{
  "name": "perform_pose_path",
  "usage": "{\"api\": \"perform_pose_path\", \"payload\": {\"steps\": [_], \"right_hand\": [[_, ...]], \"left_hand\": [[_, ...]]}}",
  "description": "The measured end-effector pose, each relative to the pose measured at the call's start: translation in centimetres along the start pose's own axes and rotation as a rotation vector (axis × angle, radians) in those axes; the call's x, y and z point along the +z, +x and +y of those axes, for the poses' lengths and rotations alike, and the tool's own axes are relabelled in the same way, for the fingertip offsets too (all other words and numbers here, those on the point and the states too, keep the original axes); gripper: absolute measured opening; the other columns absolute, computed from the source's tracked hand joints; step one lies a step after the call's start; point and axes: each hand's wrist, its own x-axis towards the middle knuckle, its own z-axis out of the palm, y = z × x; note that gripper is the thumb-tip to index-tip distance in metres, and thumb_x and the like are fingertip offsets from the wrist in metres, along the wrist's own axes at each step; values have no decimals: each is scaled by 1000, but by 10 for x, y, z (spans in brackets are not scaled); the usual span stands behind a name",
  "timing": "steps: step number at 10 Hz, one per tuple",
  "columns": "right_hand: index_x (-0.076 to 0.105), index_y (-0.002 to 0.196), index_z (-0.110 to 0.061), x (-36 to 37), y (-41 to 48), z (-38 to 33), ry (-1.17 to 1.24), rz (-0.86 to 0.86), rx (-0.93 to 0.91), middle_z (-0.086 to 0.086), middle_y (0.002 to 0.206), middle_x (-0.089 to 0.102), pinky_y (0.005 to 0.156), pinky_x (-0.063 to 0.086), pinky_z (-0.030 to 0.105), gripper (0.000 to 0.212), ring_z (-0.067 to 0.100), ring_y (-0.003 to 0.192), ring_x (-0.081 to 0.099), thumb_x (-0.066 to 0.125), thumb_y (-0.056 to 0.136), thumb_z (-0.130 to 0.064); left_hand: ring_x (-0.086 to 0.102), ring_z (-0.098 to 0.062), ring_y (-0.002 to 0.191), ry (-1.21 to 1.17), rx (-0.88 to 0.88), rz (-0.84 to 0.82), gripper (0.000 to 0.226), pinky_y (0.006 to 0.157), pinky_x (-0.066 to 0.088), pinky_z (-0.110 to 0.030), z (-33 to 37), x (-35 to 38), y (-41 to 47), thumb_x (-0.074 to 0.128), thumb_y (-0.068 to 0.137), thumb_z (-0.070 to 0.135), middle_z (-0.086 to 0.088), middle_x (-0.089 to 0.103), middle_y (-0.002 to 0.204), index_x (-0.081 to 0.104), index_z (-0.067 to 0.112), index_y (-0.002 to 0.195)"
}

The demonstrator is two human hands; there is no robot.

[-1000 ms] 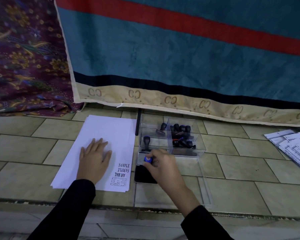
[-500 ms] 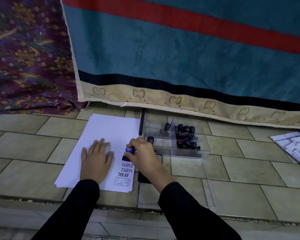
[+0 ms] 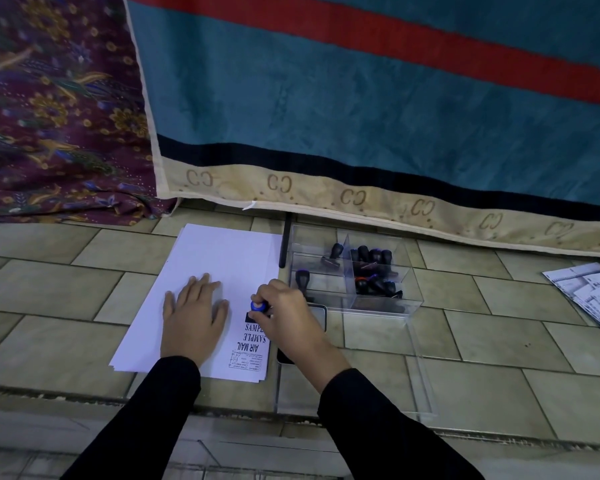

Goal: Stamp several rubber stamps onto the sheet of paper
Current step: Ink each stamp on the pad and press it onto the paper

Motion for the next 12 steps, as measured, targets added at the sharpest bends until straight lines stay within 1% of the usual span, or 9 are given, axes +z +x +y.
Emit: {"api": "perform_pose_path", "payload": {"steps": [4, 5, 6, 7, 8, 9, 10, 11, 12], "right_hand": [[60, 89, -5, 3, -5, -1, 42, 43, 28, 10, 96, 59, 74, 57, 38, 8, 24, 89, 65, 66, 83, -5], [61, 92, -4, 1, 0, -2, 55, 39, 49, 10, 97, 59, 75, 56, 37, 9, 23, 82, 63, 65, 84, -6], [64, 98, -11, -14, 2, 1, 132, 129, 101, 6, 95, 62, 75, 56, 31, 17, 16, 78, 61, 68, 82, -10], [63, 102, -12, -40, 10, 8, 282, 303, 170, 3, 93, 65, 78, 55, 21, 22, 9, 81, 64, 70, 80, -9], [57, 97, -17, -75, 21, 28, 280, 420, 237, -9, 86, 64, 71, 53, 8, 22, -9, 72, 62, 71, 81, -12], [56, 92, -16, -88, 26, 49, 143, 404, 318, 1, 90, 66, 71, 57, 20, 15, 5, 74, 65, 69, 83, -13], [61, 94, -12, -89, 28, 71, -51, 290, 387, 7, 100, 59, 70, 48, 23, 14, 15, 78, 58, 69, 83, -15], [64, 92, -6, -85, 34, 78, -152, 92, 415, 12, 97, 65, 72, 50, 30, 14, 21, 83, 59, 69, 83, -15], [64, 93, -3, -84, 40, 73, -193, -13, 442, 16, 97, 66, 81, 52, 36, 16, 28, 92, 61, 67, 85, -15]], "left_hand": [[19, -17, 146, 7, 0, 0, 41, 118, 4, -48, 0, 2, 1, 43, 98, 33, 0, 33, 155, 46, 21, 136], [19, -16, 146, 10, 6, -3, 41, 118, 5, -47, -1, 1, 0, 42, 98, 33, 1, 33, 154, 46, 21, 137], [20, -17, 146, 17, 8, -5, 41, 119, 5, -48, -1, 1, 0, 42, 98, 33, 1, 34, 154, 46, 21, 137], [20, -16, 146, 19, 6, -5, 41, 119, 5, -47, -2, 0, 0, 41, 98, 33, 2, 33, 154, 45, 22, 137], [19, -16, 146, 11, 4, -5, 41, 119, 4, -46, -1, 1, -1, 41, 98, 32, 2, 33, 154, 45, 22, 137], [19, -16, 146, 5, 6, -4, 41, 119, 3, -45, -1, 1, -1, 41, 98, 32, 2, 33, 154, 45, 21, 137], [19, -15, 146, 11, 0, -5, 41, 119, 3, -45, 0, 0, -1, 41, 98, 32, 2, 33, 155, 45, 21, 138], [18, -15, 146, 9, -2, -12, 42, 119, 3, -45, 0, 0, -1, 40, 98, 33, 2, 32, 155, 44, 21, 138], [18, -15, 146, 4, -4, -10, 41, 119, 3, -45, 0, -1, -1, 40, 98, 33, 3, 32, 155, 44, 21, 138]]}}
